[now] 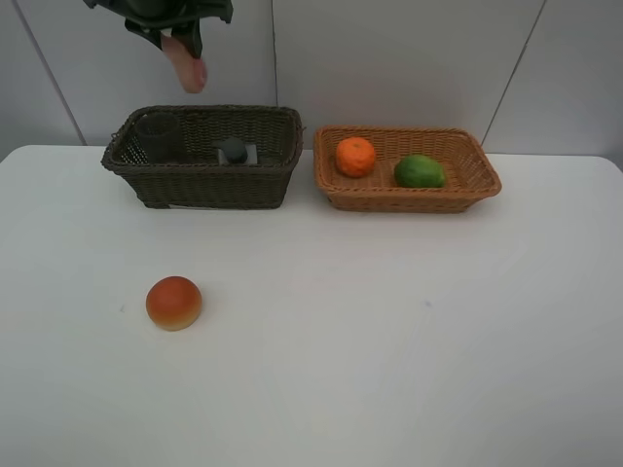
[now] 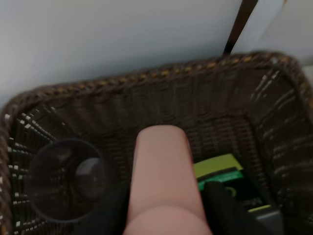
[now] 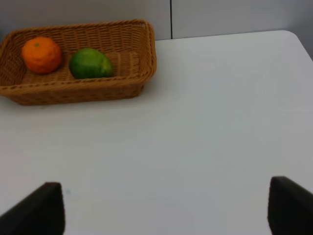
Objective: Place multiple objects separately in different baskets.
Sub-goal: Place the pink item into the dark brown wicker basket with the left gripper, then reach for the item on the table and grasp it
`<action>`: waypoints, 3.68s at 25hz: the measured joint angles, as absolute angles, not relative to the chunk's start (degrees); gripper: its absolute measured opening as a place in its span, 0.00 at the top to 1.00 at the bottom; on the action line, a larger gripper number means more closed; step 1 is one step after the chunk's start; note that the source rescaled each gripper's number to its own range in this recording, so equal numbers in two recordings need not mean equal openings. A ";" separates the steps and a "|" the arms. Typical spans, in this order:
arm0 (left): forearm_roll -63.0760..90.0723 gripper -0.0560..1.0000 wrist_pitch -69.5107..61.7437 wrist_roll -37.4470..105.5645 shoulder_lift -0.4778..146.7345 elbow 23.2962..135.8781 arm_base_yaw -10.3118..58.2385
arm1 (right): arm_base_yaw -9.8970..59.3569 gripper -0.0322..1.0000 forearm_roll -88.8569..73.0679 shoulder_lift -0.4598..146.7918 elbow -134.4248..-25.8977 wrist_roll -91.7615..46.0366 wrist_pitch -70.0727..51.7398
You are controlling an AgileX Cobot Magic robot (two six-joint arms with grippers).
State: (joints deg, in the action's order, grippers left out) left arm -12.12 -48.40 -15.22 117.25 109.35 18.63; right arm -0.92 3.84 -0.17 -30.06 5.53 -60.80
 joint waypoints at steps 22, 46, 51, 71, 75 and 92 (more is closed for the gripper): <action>-11.81 0.54 -41.18 -4.00 129.33 109.35 18.59 | -0.92 0.16 3.84 -0.17 -30.06 5.53 -60.80; -11.24 0.04 -41.86 -1.45 129.43 109.39 18.59 | -0.92 0.16 3.84 -0.17 -30.06 5.53 -60.80; -11.48 0.04 -42.08 4.35 128.67 109.39 18.89 | -0.92 0.16 3.84 -0.17 -30.06 5.53 -60.80; -10.59 0.04 -65.49 16.45 113.58 109.39 26.82 | -0.92 0.16 3.84 -0.17 -30.06 5.53 -60.80; -10.53 0.04 -68.38 16.90 110.93 109.39 28.89 | -0.92 0.16 3.84 -0.17 -30.06 5.53 -60.80; -6.52 0.04 -68.15 14.07 96.82 79.87 30.95 | -0.92 0.16 3.84 -0.17 -30.06 5.53 -60.80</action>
